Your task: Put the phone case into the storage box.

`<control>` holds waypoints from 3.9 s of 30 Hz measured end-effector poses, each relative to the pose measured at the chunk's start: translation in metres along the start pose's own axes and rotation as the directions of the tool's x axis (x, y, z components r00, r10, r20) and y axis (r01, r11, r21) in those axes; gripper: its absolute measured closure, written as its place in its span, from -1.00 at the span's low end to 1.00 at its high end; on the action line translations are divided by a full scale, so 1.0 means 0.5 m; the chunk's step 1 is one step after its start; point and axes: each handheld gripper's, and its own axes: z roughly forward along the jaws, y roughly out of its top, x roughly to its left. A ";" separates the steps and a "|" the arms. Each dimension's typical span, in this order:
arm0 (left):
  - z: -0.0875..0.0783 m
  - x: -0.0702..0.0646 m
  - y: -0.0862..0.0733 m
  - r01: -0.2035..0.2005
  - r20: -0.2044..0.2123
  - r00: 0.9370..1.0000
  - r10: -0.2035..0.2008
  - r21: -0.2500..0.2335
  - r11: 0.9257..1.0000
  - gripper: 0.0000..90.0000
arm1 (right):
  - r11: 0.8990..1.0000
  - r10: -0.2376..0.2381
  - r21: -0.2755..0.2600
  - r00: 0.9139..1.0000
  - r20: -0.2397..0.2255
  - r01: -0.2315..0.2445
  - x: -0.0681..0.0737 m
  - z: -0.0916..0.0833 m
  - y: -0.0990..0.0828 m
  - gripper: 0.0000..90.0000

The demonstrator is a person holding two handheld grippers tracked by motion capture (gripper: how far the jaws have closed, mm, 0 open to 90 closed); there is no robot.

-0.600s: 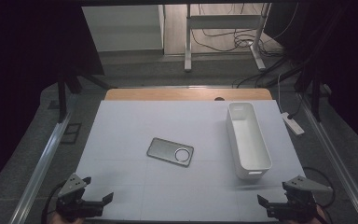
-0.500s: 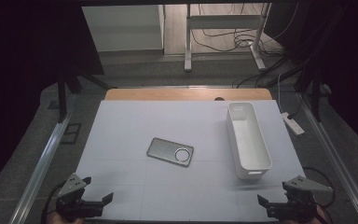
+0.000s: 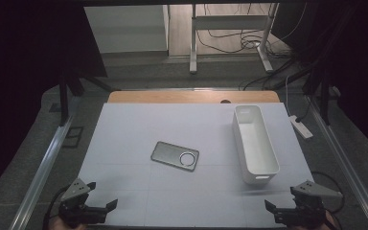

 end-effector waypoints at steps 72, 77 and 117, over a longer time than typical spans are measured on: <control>0.112 0.009 0.150 -0.122 0.114 0.987 0.115 0.058 0.991 -1.00 | 1.000 -0.010 0.020 1.000 -0.001 0.010 0.001 0.004 0.001 -1.00; 0.120 0.010 0.163 -0.131 0.121 0.985 0.123 0.059 0.990 -1.00 | 1.000 -0.008 0.019 1.000 -0.001 0.008 0.001 0.004 0.001 -1.00; 0.213 -0.008 0.286 -0.189 0.177 0.970 0.168 0.106 0.976 -1.00 | 1.000 -0.009 0.023 1.000 -0.011 0.009 0.000 0.005 0.001 -1.00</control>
